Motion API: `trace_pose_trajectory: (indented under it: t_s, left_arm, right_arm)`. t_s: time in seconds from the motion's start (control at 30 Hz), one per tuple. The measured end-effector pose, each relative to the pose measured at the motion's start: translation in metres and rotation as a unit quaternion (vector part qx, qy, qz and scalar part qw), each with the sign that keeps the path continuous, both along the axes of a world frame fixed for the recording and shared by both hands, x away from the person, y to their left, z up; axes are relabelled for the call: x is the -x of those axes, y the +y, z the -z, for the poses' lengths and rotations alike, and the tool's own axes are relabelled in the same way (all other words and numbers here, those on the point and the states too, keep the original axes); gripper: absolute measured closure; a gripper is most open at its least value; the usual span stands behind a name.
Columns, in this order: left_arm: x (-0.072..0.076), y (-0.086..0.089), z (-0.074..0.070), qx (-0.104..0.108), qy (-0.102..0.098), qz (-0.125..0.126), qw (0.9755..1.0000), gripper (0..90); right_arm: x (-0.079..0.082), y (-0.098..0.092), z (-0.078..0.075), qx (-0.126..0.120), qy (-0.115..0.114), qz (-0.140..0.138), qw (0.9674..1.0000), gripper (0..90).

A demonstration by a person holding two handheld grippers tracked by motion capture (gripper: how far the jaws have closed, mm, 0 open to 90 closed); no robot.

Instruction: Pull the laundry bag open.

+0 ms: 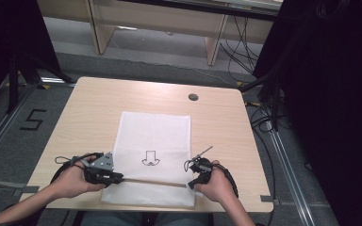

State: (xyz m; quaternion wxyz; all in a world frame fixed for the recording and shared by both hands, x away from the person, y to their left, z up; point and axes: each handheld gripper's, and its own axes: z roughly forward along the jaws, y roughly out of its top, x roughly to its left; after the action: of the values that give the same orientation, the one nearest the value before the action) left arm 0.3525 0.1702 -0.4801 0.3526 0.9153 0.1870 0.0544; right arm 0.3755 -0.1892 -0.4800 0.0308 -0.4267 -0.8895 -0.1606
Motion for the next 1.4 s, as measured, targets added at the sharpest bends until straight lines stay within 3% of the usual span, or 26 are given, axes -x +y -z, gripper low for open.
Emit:
trace_pose_trajectory:
  t_s: [0.1,0.17,0.47,0.53,0.57,0.63,0.7,0.87,0.9,1.0,1.07,1.17,1.2,1.27,1.4]
  left_arm:
    - [-0.001,0.007,0.0,0.013,0.008,-0.011,0.9998,82.2]
    - [0.001,0.005,-0.001,0.004,-0.001,-0.007,1.0,82.3]
    - [-0.001,0.007,0.001,0.011,0.008,-0.007,0.9999,82.2]
    - [-0.001,0.009,0.0,-0.008,-0.006,-0.001,0.9999,82.3]
    - [-0.002,0.01,0.001,0.005,0.006,-0.009,0.9999,82.3]
    - [-0.002,0.013,0.001,0.013,0.014,-0.012,0.9997,82.3]
    - [-0.001,0.012,-0.001,0.006,0.007,-0.009,0.9999,82.2]
    - [-0.002,0.012,0.001,0.011,0.008,-0.011,0.9998,82.3]
    - [-0.003,0.013,0.0,0.006,0.001,-0.002,1.0,82.3]
    - [-0.003,0.013,-0.001,0.003,-0.001,-0.002,1.0,82.2]
    - [-0.003,0.014,-0.001,-0.01,-0.002,-0.008,0.9999,82.3]
    - [-0.005,0.021,0.0,0.005,0.01,-0.023,0.9997,82.3]
    - [-0.006,0.027,-0.002,-0.005,0.0,-0.029,0.9996,82.3]
    - [-0.007,0.03,-0.002,0.003,0.002,-0.036,0.9993,82.3]
    - [-0.008,0.03,-0.005,-0.017,-0.003,-0.018,0.9997,82.2]
  right_arm:
    - [-0.001,-0.001,0.0,0.004,-0.002,-0.006,1.0,90.0]
    - [-0.001,0.0,0.001,0.0,0.001,-0.006,1.0,90.0]
    - [0.0,0.0,0.0,0.0,0.001,0.0,1.0,90.0]
    - [0.0,0.0,0.0,-0.004,-0.002,-0.006,1.0,90.0]
    - [0.0,0.0,-0.001,-0.004,-0.002,-0.006,1.0,90.0]
    - [0.0,0.0,0.0,-0.005,-0.002,-0.007,1.0,90.0]
    - [0.001,0.001,-0.001,-0.002,0.007,0.006,1.0,90.0]
    - [0.0,0.0,-0.001,-0.006,0.0,-0.005,1.0,90.0]
    - [0.0,0.0,-0.001,-0.003,0.0,-0.005,1.0,90.0]
    - [0.0,0.0,0.0,-0.006,-0.001,-0.006,1.0,90.0]
    - [0.0,0.0,0.0,-0.006,-0.001,-0.006,1.0,90.0]
    - [0.0,0.0,-0.001,-0.004,-0.002,-0.007,1.0,90.0]
    - [0.0,0.002,-0.002,0.003,0.005,-0.003,1.0,90.0]
    - [0.0,0.002,-0.002,0.005,0.006,-0.001,1.0,90.0]
    - [0.0,0.002,-0.002,0.007,0.007,0.0,1.0,90.0]
